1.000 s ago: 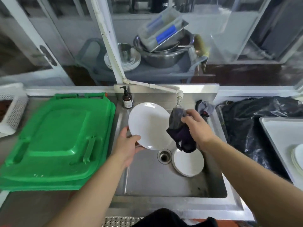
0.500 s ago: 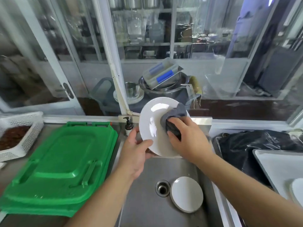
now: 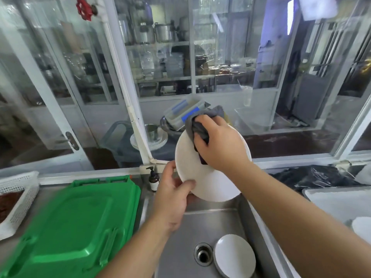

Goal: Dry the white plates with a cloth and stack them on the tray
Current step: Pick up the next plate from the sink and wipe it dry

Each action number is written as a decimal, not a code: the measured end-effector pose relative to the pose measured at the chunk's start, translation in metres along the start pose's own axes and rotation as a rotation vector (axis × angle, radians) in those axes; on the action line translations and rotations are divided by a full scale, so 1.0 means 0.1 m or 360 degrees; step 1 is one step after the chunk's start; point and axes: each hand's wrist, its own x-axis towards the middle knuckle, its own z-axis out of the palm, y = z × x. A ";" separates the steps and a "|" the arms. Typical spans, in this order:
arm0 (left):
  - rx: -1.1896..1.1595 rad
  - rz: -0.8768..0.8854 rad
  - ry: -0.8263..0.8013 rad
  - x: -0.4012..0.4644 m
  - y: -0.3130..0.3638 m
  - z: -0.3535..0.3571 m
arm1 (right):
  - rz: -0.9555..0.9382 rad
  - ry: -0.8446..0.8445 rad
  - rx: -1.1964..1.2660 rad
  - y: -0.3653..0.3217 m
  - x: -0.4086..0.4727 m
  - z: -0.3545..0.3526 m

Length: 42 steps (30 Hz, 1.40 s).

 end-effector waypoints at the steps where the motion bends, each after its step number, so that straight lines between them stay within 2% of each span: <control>1: -0.0022 0.0024 0.0014 0.01 0.04 -0.02 | 0.0021 0.0017 -0.0074 0.04 0.07 -0.03; 5: -0.0096 0.0122 0.0089 0.10 0.22 -0.10 | 0.0188 0.0042 -0.0196 0.24 0.16 -0.11; 9: -0.0046 0.0190 0.0184 0.22 0.37 -0.16 | 0.0256 -0.0018 -0.0215 0.23 -0.11 -0.01; 12: -0.0027 0.0158 0.0216 0.30 0.39 -0.17 | 0.0278 -0.0140 -0.0063 0.12 -0.42 0.10; 17: 0.0006 0.0039 0.0159 0.24 0.24 -0.10 | 0.0173 -0.0369 0.0441 -0.17 -0.53 0.16; 23: -0.0059 0.0028 0.0063 0.13 0.20 -0.02 | -0.0020 -0.0212 0.0427 -0.25 -0.05 0.08; 27: -0.0152 0.0057 0.0069 0.02 0.17 0.08 | -0.0100 -0.0078 0.0226 -0.22 0.32 0.04; 31: -0.0220 0.0144 0.0150 0.06 0.25 0.07 | 0.0143 0.0076 -0.0128 -0.05 0.50 0.03; 35: -0.0201 0.0202 0.0211 0.08 0.31 0.03 | 0.0346 0.0003 -0.0292 0.20 0.43 0.00; 38: -0.0224 0.0219 0.0241 0.11 0.30 0.01 | 0.0489 -0.0082 -0.0180 0.35 0.33 -0.04; 42: -0.0241 0.0201 0.0300 0.14 0.26 -0.02 | 0.0822 -0.0197 0.0241 0.49 0.17 -0.09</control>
